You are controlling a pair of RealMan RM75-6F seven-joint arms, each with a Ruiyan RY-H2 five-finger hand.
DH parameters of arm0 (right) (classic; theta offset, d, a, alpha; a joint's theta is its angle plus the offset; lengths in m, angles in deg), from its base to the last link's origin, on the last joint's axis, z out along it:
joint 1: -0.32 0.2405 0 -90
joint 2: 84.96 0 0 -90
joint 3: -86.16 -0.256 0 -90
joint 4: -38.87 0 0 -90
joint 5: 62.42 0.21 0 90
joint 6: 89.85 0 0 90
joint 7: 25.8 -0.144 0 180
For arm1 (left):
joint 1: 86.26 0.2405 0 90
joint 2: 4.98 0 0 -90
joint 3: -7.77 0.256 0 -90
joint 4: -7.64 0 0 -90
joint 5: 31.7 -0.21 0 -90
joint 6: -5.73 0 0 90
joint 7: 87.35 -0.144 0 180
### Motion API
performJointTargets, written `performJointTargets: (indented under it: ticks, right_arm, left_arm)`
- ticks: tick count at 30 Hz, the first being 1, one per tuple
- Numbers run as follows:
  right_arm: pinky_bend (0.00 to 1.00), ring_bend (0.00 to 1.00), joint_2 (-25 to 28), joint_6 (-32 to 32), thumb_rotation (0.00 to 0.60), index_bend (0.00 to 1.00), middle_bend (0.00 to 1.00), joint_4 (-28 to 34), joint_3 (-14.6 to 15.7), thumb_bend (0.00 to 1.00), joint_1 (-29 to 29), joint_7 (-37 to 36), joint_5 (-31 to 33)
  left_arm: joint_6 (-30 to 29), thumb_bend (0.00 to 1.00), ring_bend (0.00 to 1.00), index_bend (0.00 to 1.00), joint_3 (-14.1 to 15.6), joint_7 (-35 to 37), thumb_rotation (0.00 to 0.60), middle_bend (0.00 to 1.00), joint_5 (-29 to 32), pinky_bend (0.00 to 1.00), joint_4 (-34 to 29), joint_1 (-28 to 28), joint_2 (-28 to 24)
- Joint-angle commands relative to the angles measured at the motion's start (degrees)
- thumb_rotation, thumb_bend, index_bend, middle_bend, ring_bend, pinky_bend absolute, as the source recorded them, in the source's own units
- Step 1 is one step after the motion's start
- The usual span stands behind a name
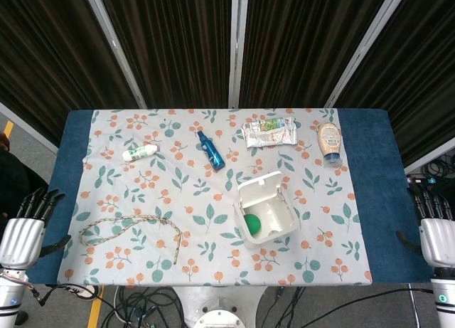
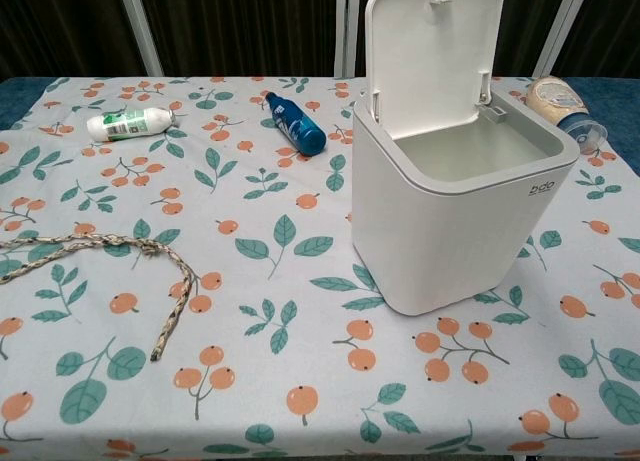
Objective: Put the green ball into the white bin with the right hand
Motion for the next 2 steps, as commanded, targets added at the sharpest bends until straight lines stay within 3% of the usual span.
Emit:
performJointTargets:
  ticks: [1, 2]
  right_arm:
    - [0.0, 0.0, 0.5, -0.4, 0.6, 0.0, 0.0, 0.6, -0.5, 0.1, -0.1, -0.5, -0.3]
    - [0.0, 0.0, 0.7, -0.6, 0.6, 0.0, 0.0, 0.8, -0.7, 0.1, -0.2, -0.6, -0.3]
  left_arm:
    - [0.0, 0.13, 0.03, 0.17, 0.0, 0.1, 0.6, 0.13, 0.0, 0.12, 0.3, 0.0, 0.2]
    - [0.0, 0.13, 0.03, 0.17, 0.0, 0.1, 0.6, 0.13, 0.0, 0.12, 0.4, 0.0, 0.3]
